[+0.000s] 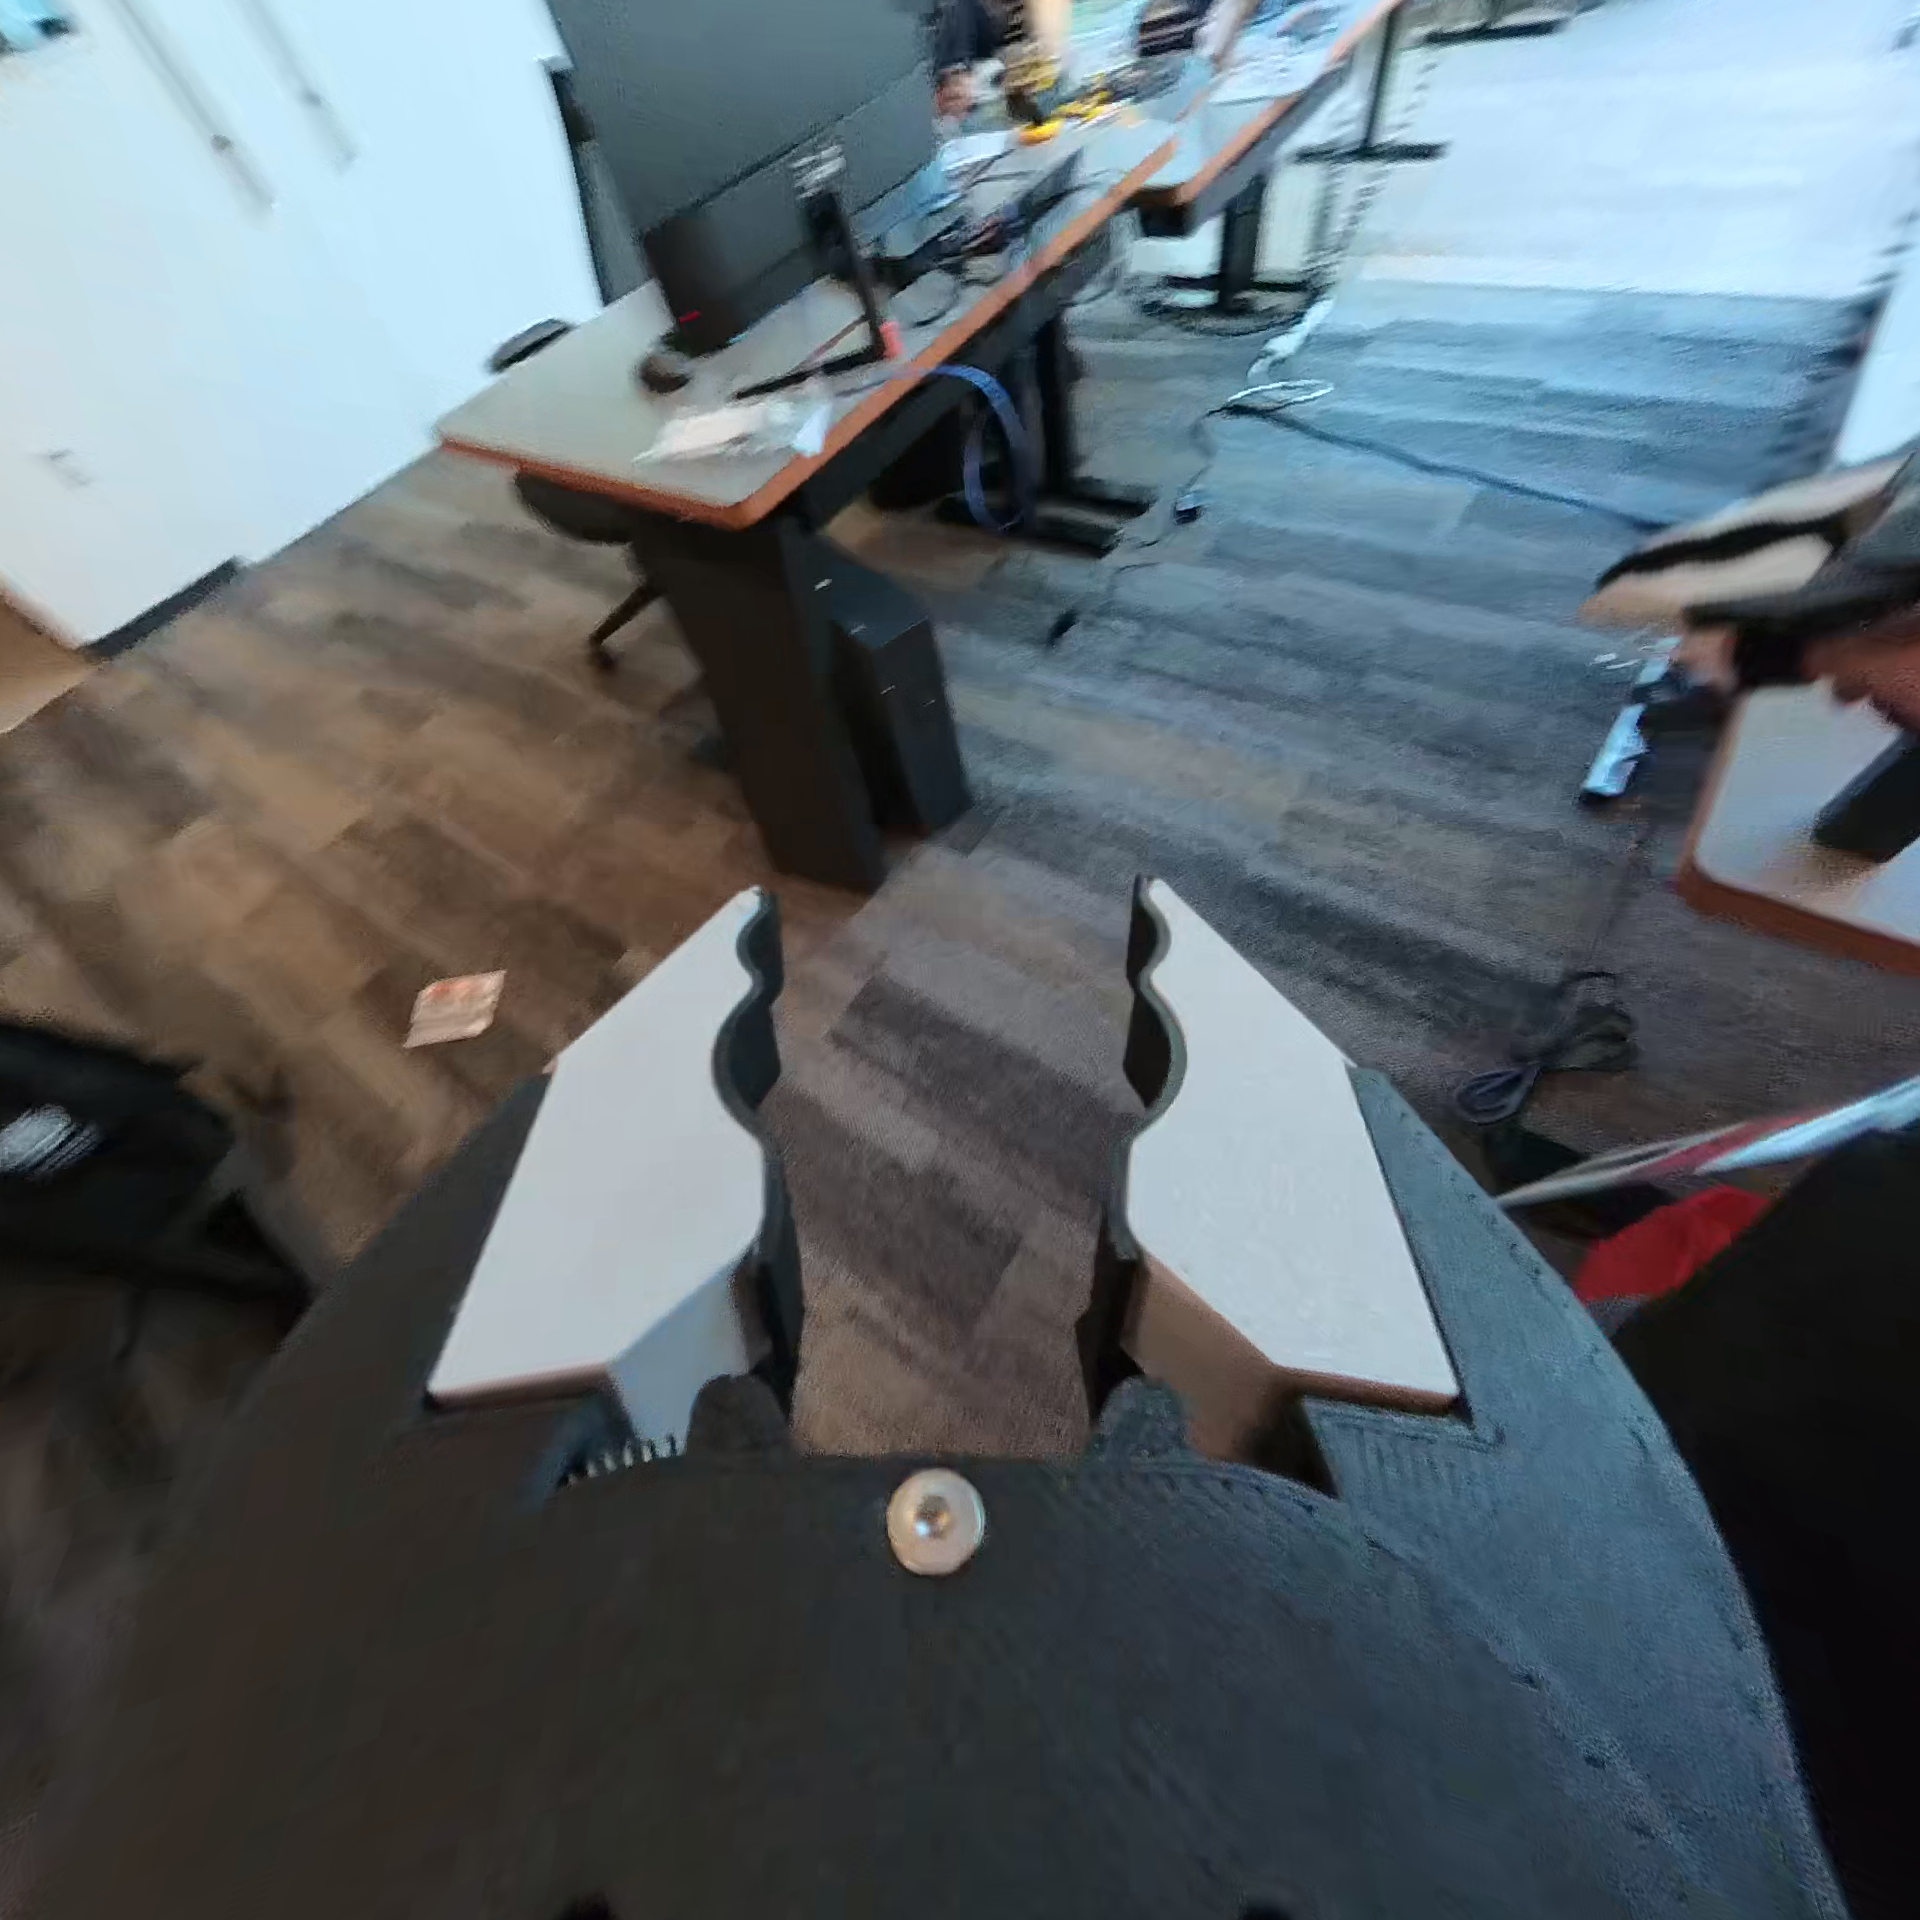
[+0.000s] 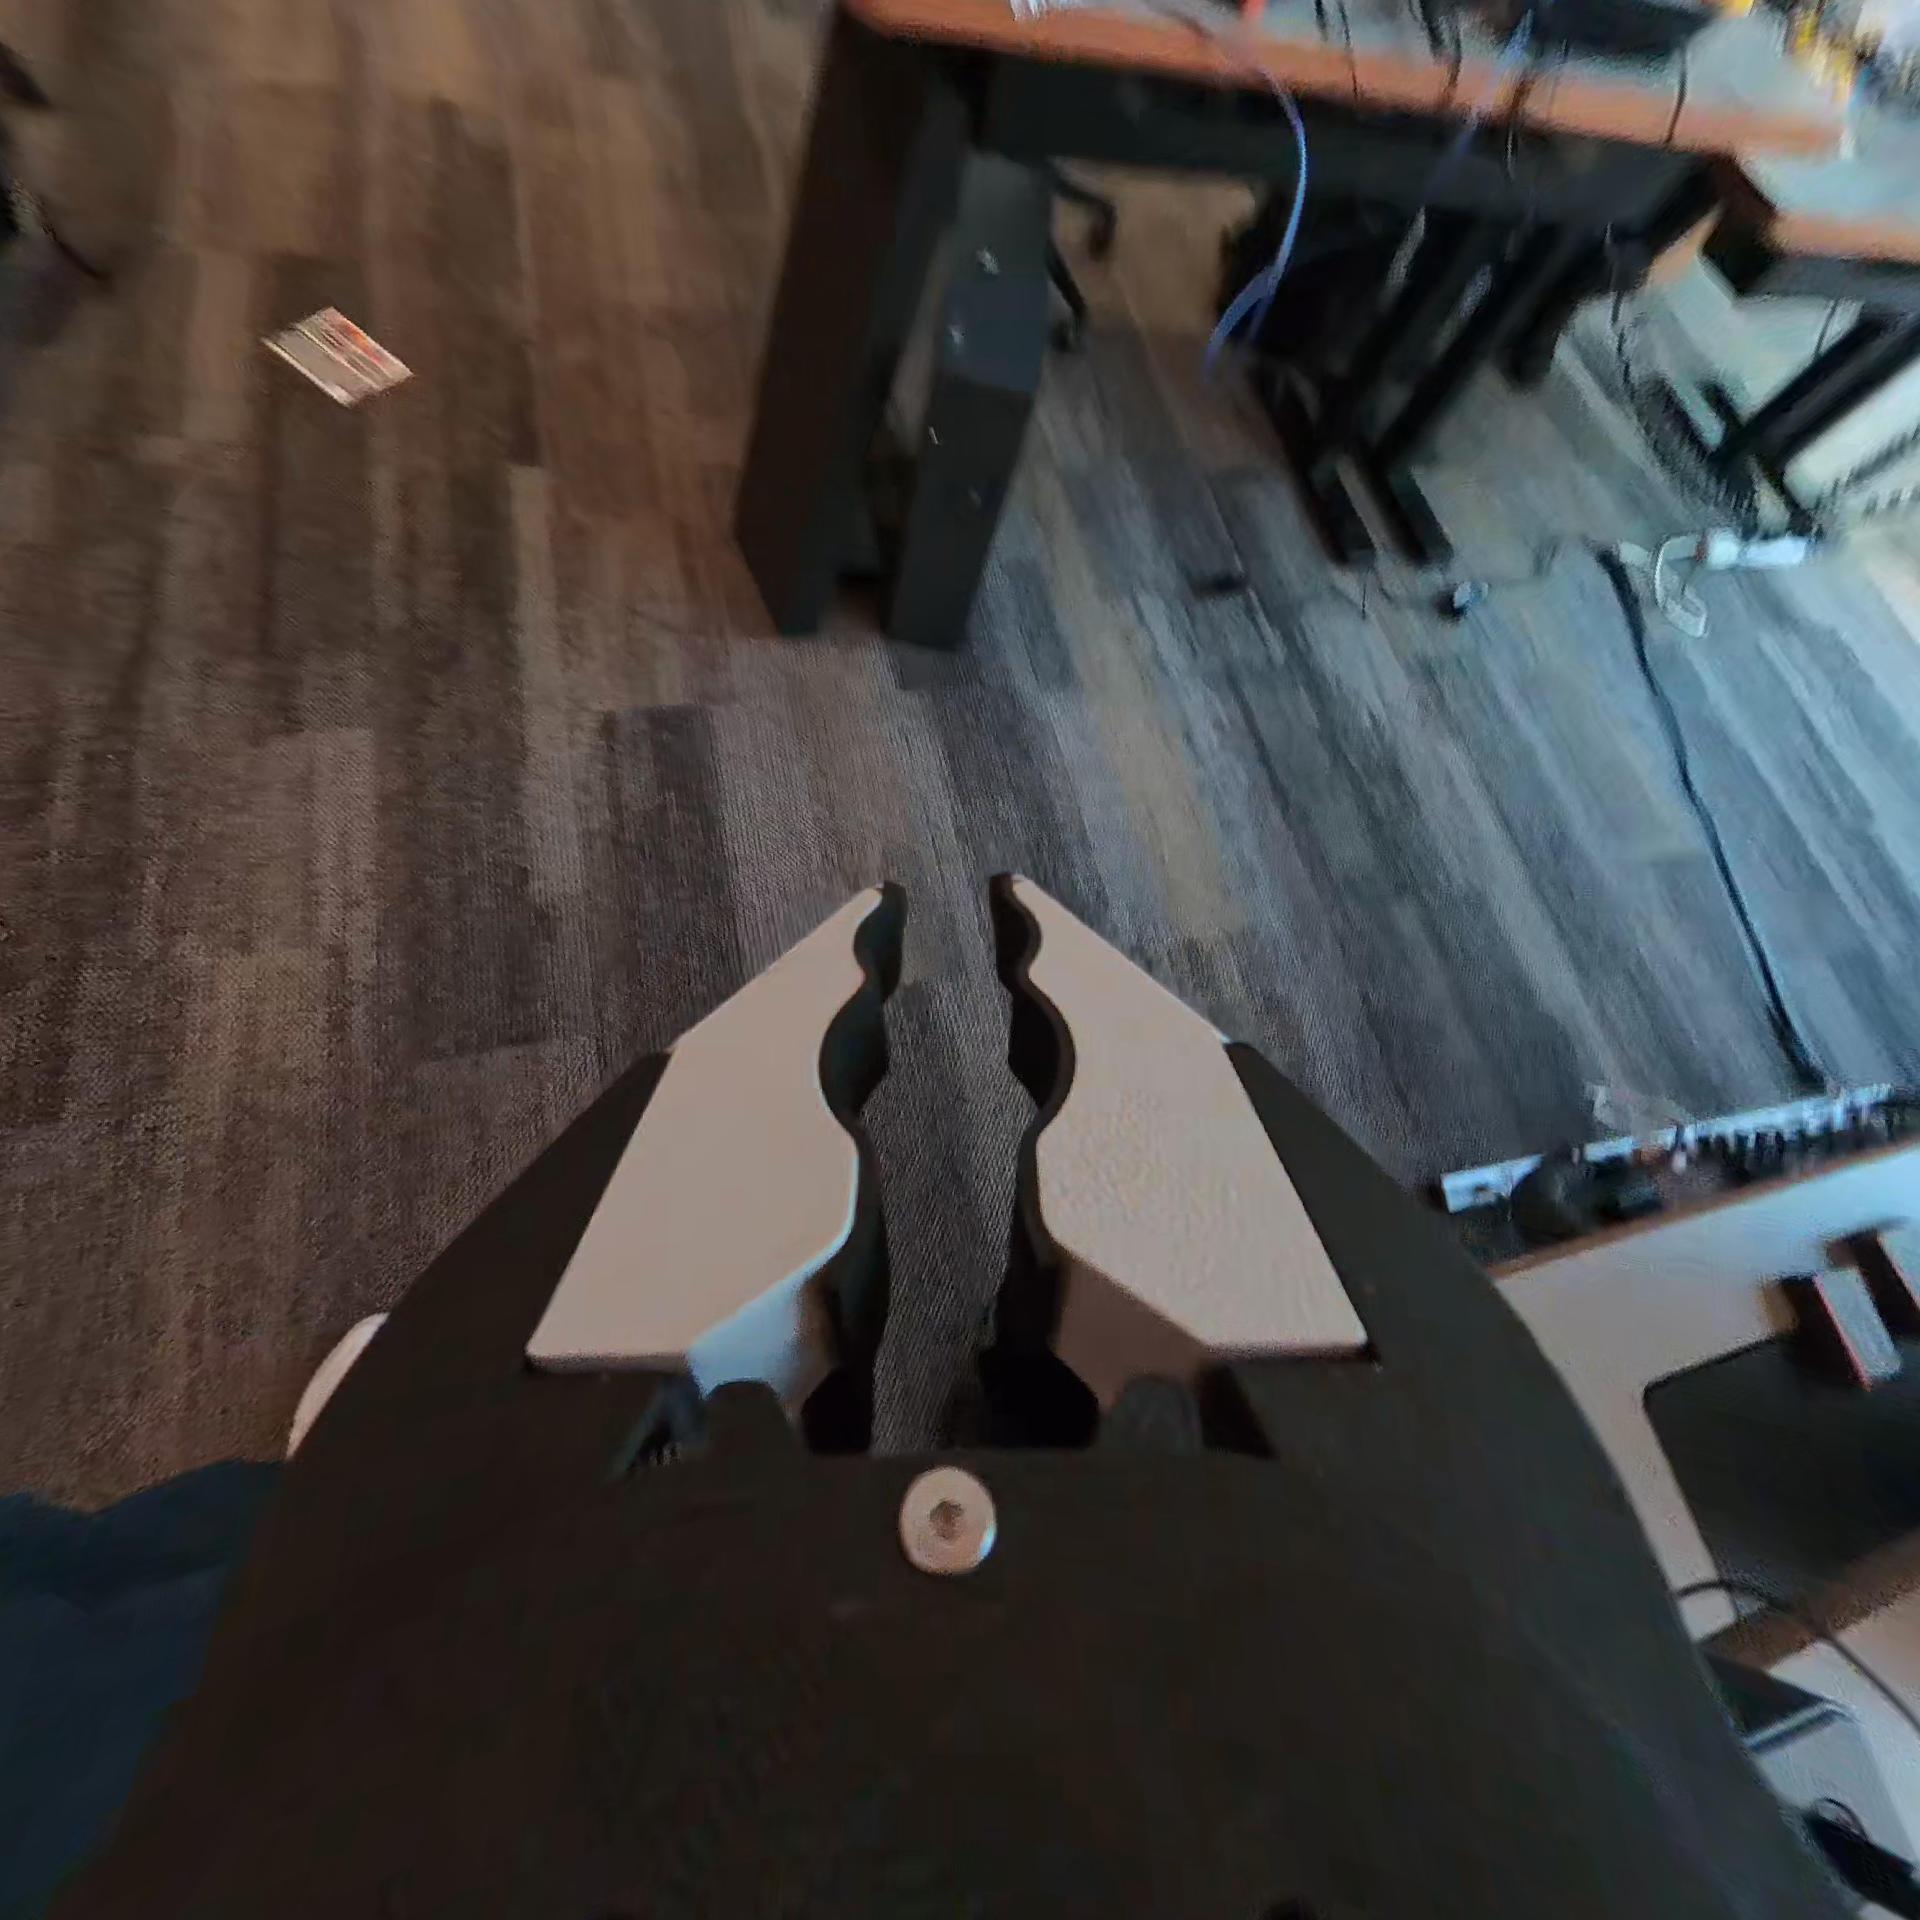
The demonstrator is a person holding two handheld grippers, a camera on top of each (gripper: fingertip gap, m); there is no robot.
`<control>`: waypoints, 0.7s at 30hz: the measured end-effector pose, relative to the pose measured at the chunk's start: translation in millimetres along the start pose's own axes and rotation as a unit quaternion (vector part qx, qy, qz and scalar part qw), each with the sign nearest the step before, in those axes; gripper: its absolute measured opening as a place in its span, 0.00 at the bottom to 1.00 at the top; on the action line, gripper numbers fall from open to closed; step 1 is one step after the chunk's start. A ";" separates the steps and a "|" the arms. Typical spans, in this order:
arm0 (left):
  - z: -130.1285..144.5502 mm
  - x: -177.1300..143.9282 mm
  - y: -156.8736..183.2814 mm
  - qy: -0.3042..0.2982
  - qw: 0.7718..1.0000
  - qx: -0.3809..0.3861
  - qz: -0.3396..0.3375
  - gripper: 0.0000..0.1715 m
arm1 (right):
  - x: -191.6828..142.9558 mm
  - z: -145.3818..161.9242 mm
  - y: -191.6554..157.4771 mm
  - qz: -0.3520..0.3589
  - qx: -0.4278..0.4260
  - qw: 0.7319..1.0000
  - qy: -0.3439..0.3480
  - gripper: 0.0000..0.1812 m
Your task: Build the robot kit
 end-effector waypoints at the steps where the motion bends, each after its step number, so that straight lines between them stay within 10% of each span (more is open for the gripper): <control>1: -14.6 36.5 -12.2 0.005 0.999 -0.004 0.035 0.37 | 8.9 3.0 4.5 0.006 0.012 1.000 -0.017 0.09; 10: -123.8 372.4 -37.2 0.030 0.965 0.078 0.247 0.35 | 106.8 39.3 102.6 0.119 0.134 0.980 -0.090 0.08; 21: -205.5 699.0 112.2 0.055 0.875 0.080 0.474 0.33 | 257.1 30.8 312.8 0.196 0.123 0.958 -0.170 0.08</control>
Point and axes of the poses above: each gripper's, where its closed fingertips meet, x out along the fingers, z out of its underside, y = z × x across the jaws, the point moved 4 cm from there along -x, back along the fingers, and after that the axes turned 8 degrees about y, right-handed, at the moved point
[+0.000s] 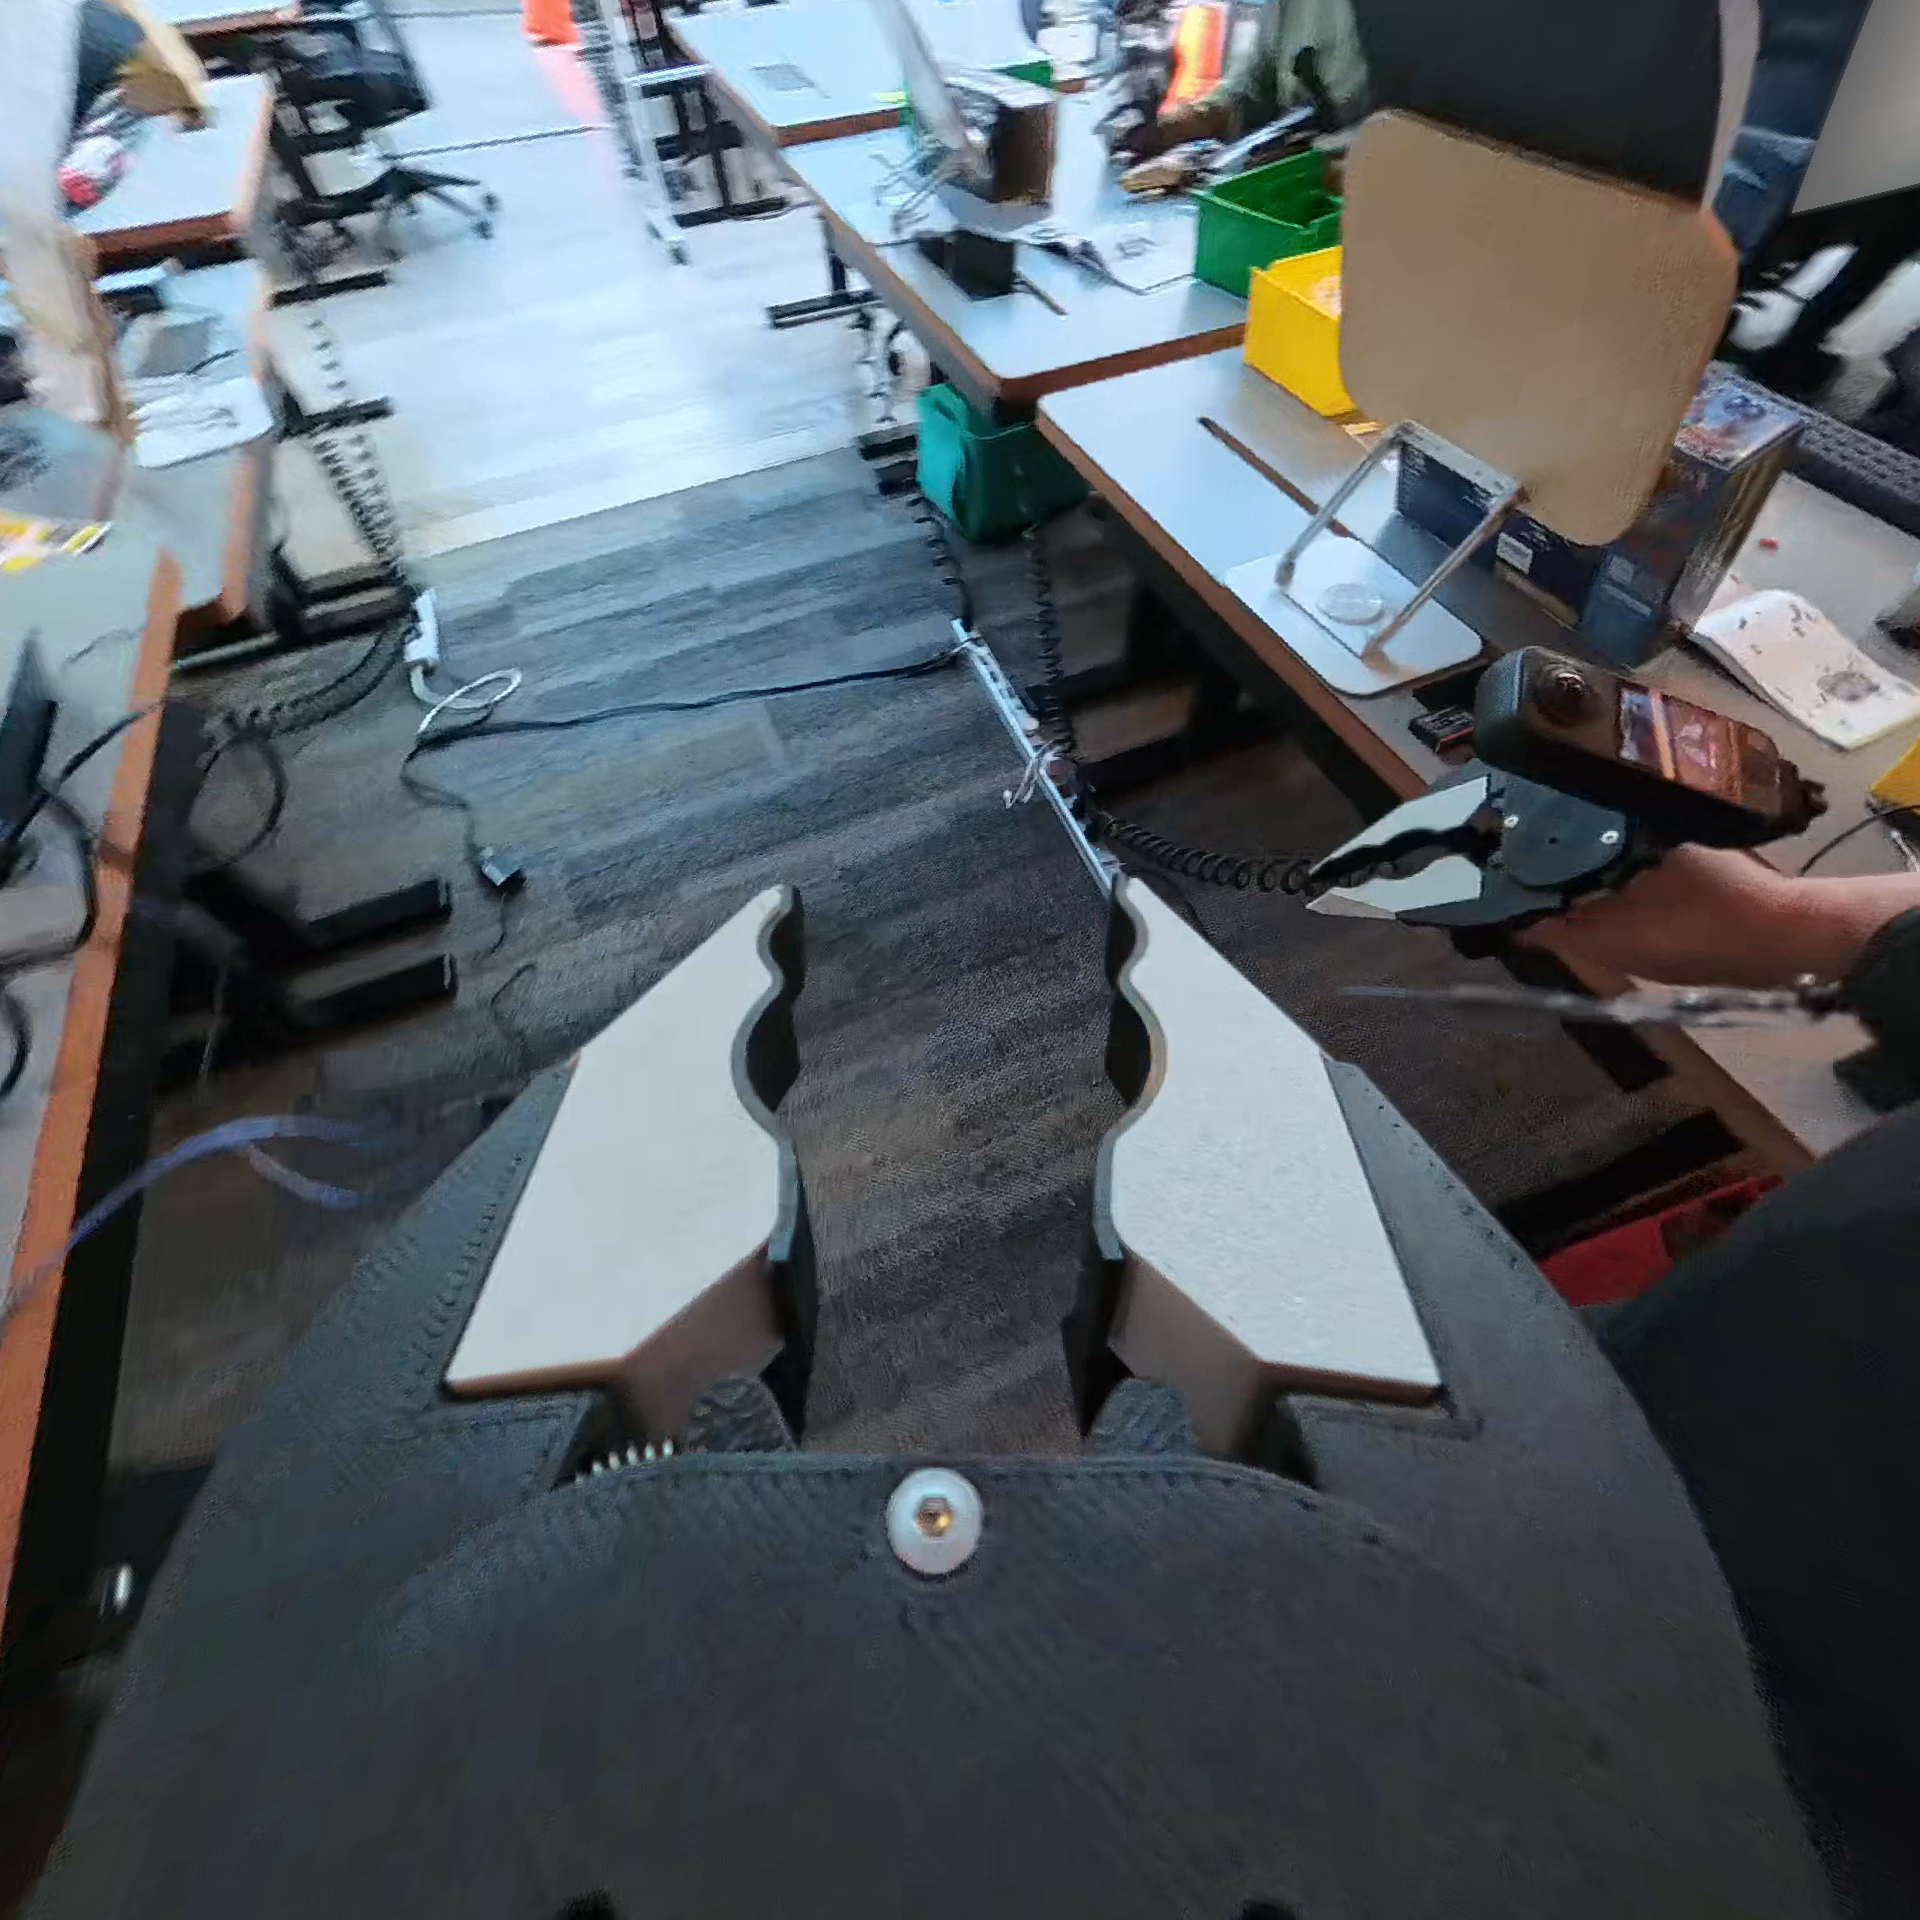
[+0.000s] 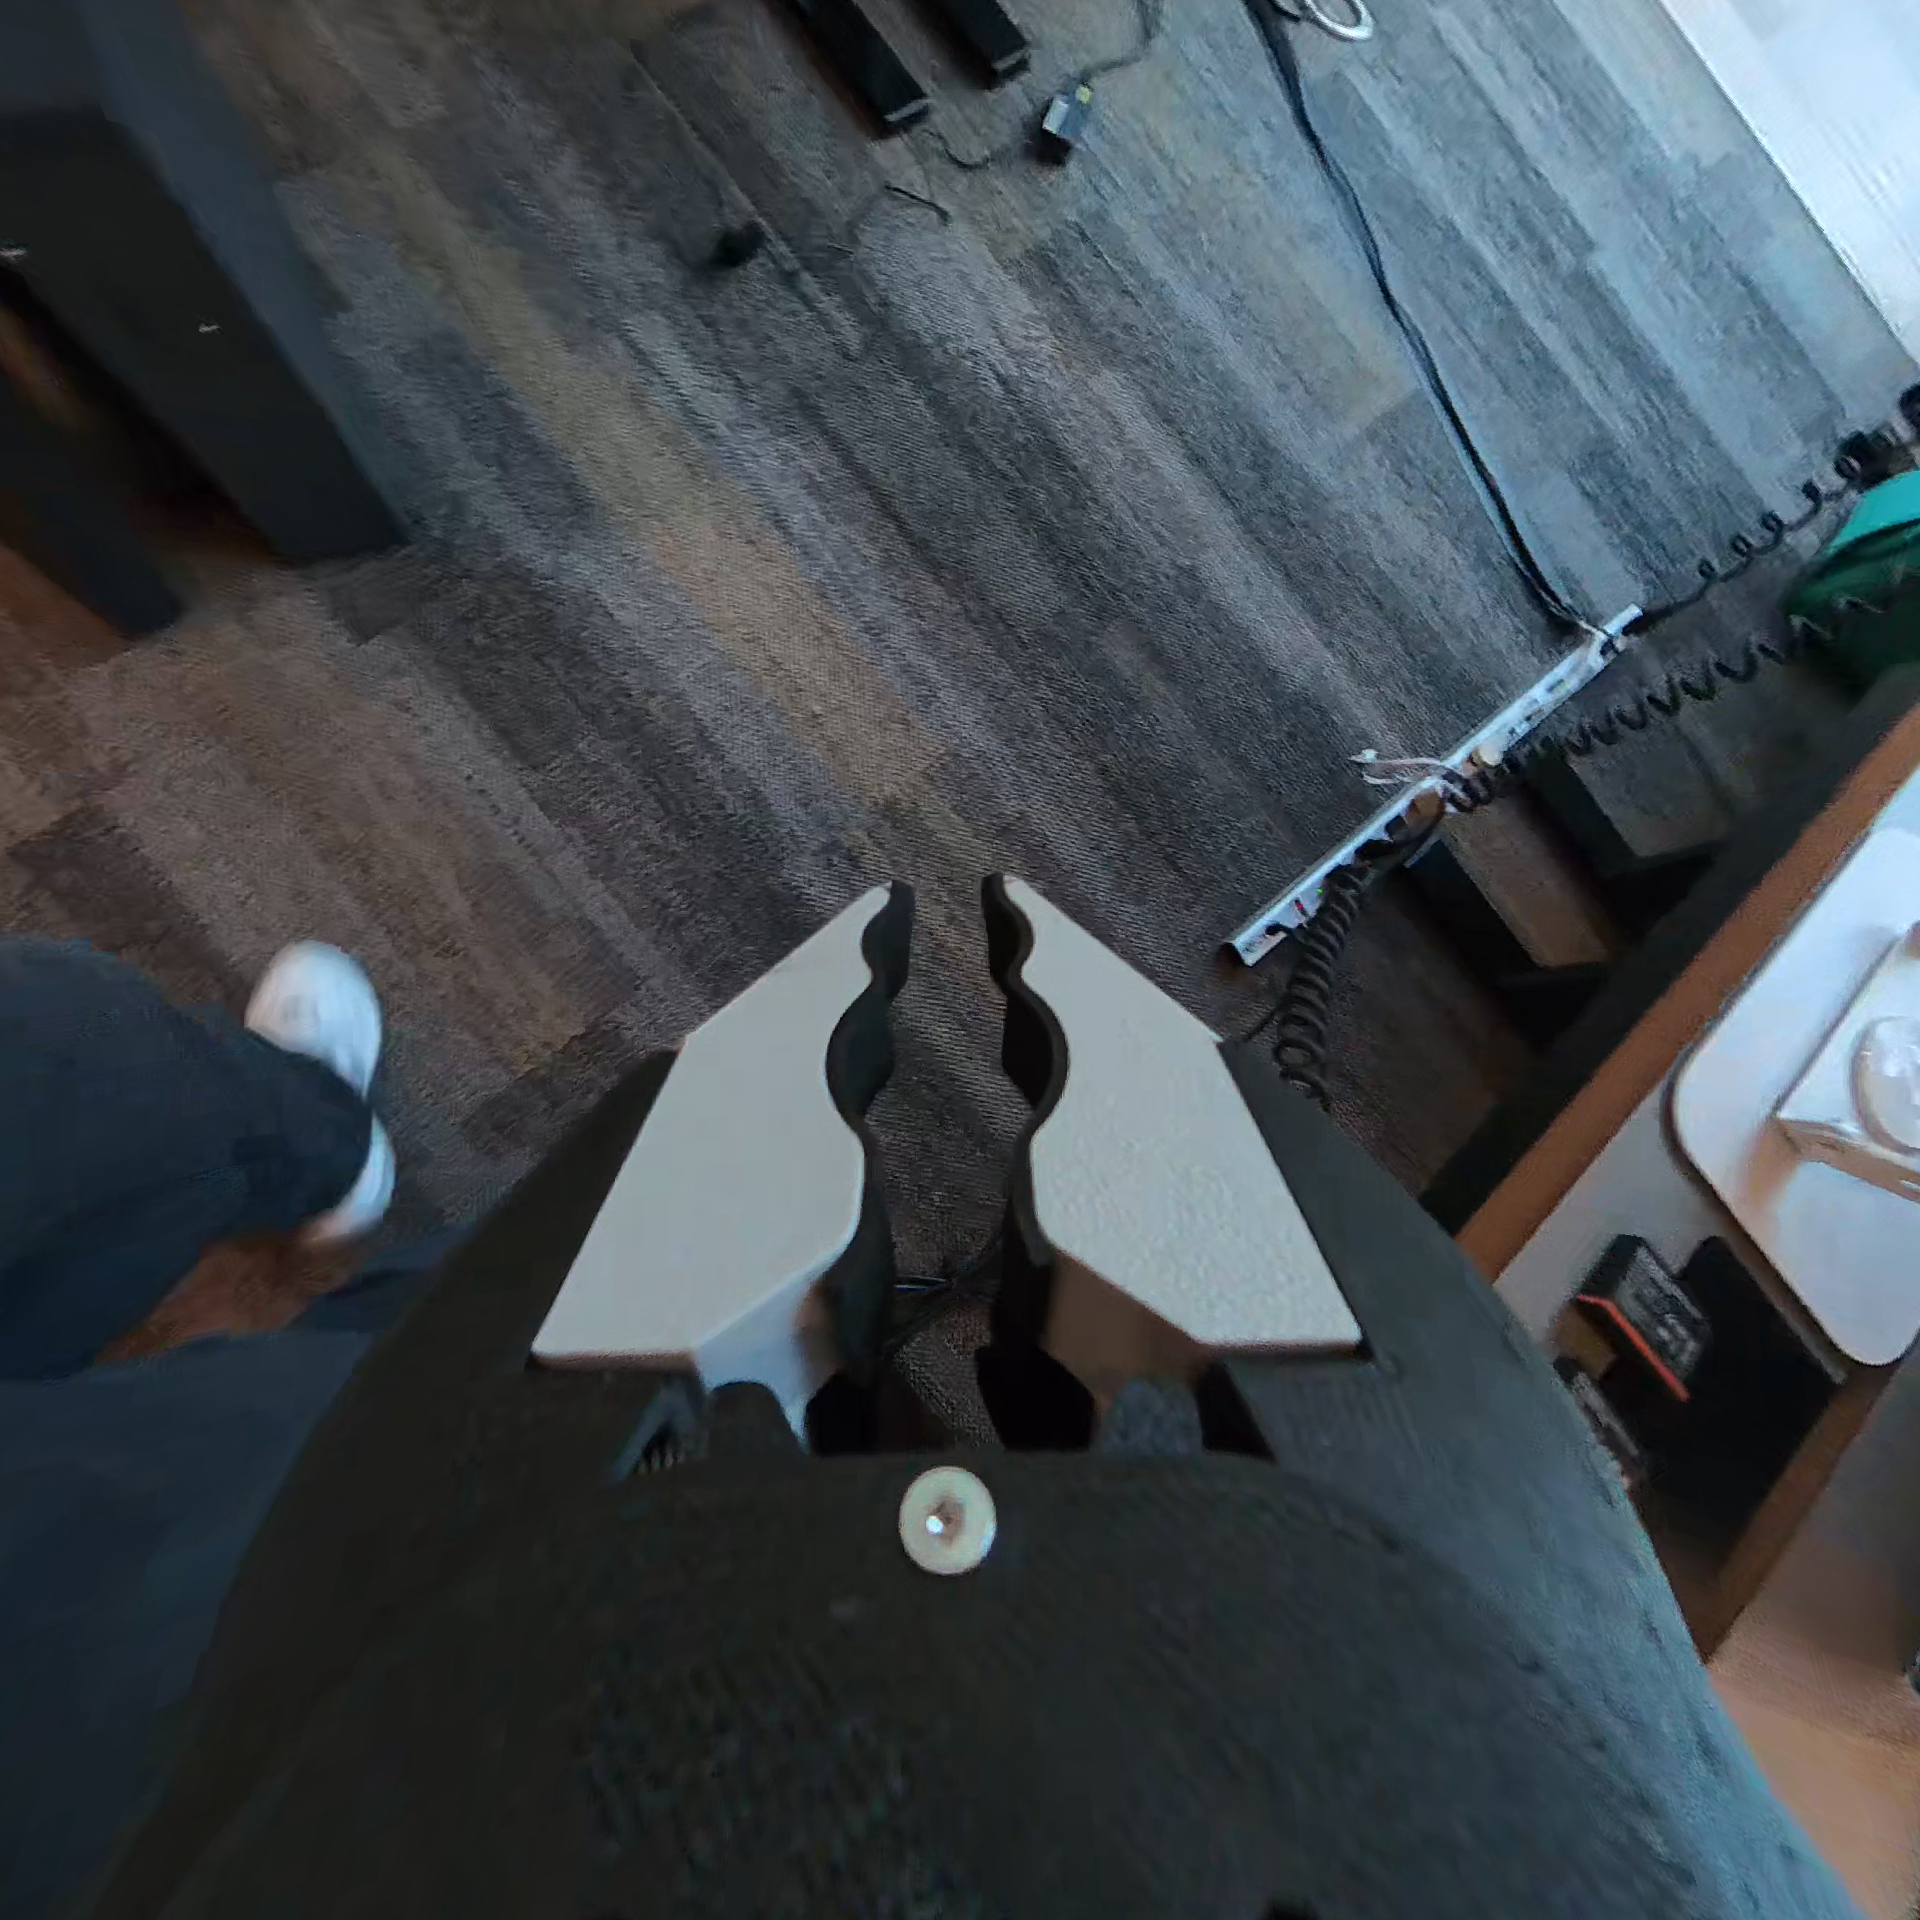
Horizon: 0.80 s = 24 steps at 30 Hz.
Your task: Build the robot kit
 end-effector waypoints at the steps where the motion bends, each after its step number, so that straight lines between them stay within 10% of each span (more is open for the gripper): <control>1: -2.6 27.0 -14.7 0.002 1.000 0.006 0.024 0.33 | 12.9 -2.7 14.4 0.017 0.006 1.000 -0.010 0.08; 12: -55.2 316.1 -123.9 -0.016 0.921 0.011 0.388 0.30 | 88.7 -15.9 117.6 0.244 0.244 0.934 -0.095 0.06; 24: -43.2 630.4 -128.1 -0.092 0.886 -0.008 0.455 0.21 | 256.0 -12.0 301.3 0.159 0.164 0.945 -0.233 0.12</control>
Point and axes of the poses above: each gripper's, where its closed fingertips meet, x out along the fingers, z out of its underside, y = z × x across the jaws, the point moved 4 cm from there along -x, back along the fingers, and after that the axes turned 8 degrees about y, right-handed, at the moved point
